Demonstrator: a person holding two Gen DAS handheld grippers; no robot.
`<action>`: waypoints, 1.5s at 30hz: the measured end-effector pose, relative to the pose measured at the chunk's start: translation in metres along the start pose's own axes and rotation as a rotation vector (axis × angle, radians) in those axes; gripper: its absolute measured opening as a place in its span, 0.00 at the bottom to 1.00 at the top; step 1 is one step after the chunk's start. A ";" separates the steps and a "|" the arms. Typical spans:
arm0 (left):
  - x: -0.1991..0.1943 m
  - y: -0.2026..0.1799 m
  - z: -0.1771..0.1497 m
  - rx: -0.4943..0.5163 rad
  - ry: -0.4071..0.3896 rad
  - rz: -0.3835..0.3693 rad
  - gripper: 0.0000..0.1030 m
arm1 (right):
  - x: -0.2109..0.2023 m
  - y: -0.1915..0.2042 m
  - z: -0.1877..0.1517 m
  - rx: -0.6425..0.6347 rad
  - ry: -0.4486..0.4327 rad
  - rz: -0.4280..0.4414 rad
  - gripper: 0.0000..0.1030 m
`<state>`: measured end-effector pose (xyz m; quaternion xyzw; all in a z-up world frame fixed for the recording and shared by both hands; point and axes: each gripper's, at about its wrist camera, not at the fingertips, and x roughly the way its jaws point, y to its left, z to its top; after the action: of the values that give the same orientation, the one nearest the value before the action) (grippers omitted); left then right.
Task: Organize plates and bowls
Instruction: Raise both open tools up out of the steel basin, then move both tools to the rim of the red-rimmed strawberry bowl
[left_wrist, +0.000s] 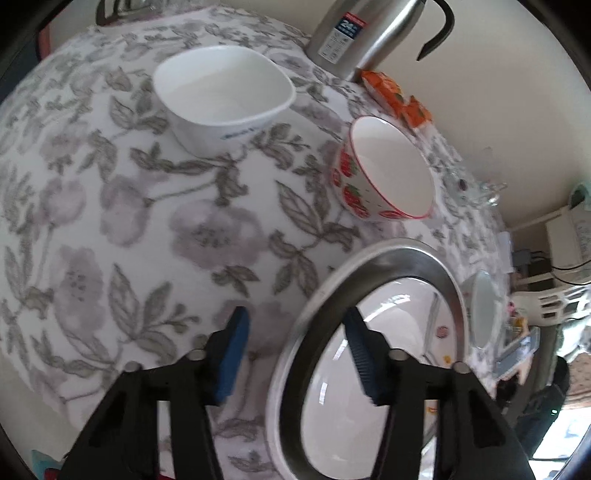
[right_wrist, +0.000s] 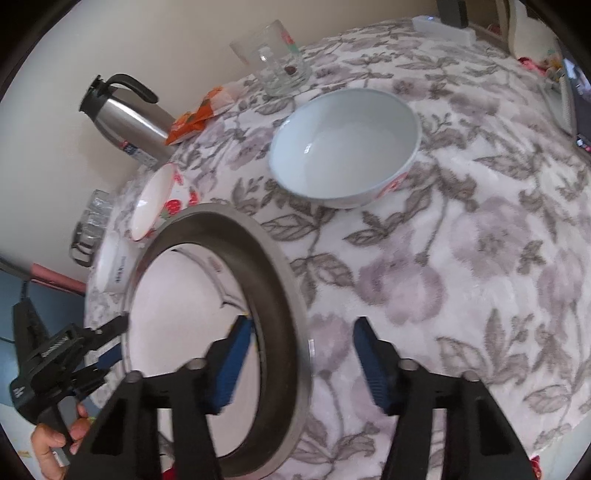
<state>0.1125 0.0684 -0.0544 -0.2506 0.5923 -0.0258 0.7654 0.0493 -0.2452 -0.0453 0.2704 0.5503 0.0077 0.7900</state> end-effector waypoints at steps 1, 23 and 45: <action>0.000 -0.001 0.000 0.000 0.001 -0.010 0.43 | 0.000 0.001 0.000 0.000 0.005 0.019 0.43; -0.005 -0.001 -0.004 -0.007 0.012 -0.021 0.33 | -0.002 0.004 -0.001 -0.028 0.013 0.020 0.34; -0.017 0.000 -0.001 0.010 -0.071 0.200 0.80 | -0.016 0.038 -0.002 -0.229 -0.106 -0.139 0.85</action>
<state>0.1069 0.0739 -0.0398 -0.1872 0.5868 0.0569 0.7858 0.0516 -0.2170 -0.0159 0.1398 0.5205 0.0016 0.8423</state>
